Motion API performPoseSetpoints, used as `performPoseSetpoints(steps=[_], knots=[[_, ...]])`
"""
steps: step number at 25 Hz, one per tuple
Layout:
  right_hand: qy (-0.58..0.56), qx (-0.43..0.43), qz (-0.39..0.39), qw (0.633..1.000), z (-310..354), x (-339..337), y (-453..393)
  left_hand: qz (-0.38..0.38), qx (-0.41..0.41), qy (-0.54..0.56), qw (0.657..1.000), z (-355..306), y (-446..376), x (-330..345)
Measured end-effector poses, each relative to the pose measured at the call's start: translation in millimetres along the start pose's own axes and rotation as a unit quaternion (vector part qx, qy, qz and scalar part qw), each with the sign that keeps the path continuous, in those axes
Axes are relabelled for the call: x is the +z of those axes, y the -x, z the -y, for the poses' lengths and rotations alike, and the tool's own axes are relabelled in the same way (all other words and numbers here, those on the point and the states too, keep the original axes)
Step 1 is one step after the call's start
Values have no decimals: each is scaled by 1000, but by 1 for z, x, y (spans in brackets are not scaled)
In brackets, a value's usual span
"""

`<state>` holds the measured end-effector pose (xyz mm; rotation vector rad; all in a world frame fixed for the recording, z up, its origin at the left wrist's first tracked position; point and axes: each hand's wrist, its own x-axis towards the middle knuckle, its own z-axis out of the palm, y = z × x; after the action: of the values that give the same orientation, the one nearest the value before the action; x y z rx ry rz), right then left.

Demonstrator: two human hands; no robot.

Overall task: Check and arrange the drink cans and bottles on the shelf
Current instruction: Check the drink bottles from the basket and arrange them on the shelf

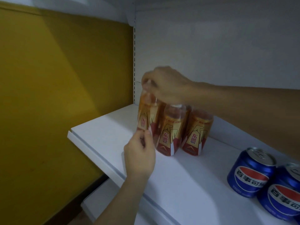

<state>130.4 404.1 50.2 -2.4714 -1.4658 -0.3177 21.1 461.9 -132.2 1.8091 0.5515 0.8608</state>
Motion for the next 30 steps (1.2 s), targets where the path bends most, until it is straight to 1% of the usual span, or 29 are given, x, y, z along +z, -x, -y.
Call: performPoseSetpoints(steps=[2,3,4,5,6,7,8,9,10,11,13,15,18,21,24,26,28,30], knots=[[-6,-13,-90,996,5,-28,15,-42,-34,50,997,-6,-6,-12],[2,-22,-140,990,7,-44,25,-51,-50,82,994,-14,-6,-18],[8,-28,-191,981,9,-59,38,-44,-64,126,989,-23,-3,-22],[2,-35,-234,972,10,-73,53,-9,-83,194,977,-35,3,-25],[-14,-41,-260,965,13,-84,68,67,-103,283,951,-48,12,-27],[-32,-48,-268,962,15,-95,86,170,-119,380,901,-64,25,-26],[-45,-52,-262,963,17,-103,103,269,-130,451,841,-78,38,-25],[-52,-51,-254,965,15,-111,121,350,-131,484,791,-91,51,-22],[-56,-46,-247,966,12,-120,140,407,-124,491,760,-100,63,-17],[-67,-33,-242,967,8,-129,159,442,-111,489,744,-108,72,-10],[-93,5,-244,965,1,-149,201,489,-82,475,727,-128,92,11],[-107,31,-256,960,-4,-164,242,515,-65,469,715,-151,120,34],[-128,59,-278,950,-10,-175,298,537,-34,457,708,-184,165,62],[-151,108,-322,928,-22,-174,344,563,-7,429,706,-205,191,82],[-200,193,-382,881,-37,-170,383,578,12,409,706,-217,205,102],[-271,237,-411,838,-46,-158,409,564,-9,407,718,-222,216,116],[-353,257,-421,795,-55,-139,436,560,-38,408,720,-228,229,129],[-427,275,-403,761,-60,-122,451,557,-64,411,719,-231,241,141]])
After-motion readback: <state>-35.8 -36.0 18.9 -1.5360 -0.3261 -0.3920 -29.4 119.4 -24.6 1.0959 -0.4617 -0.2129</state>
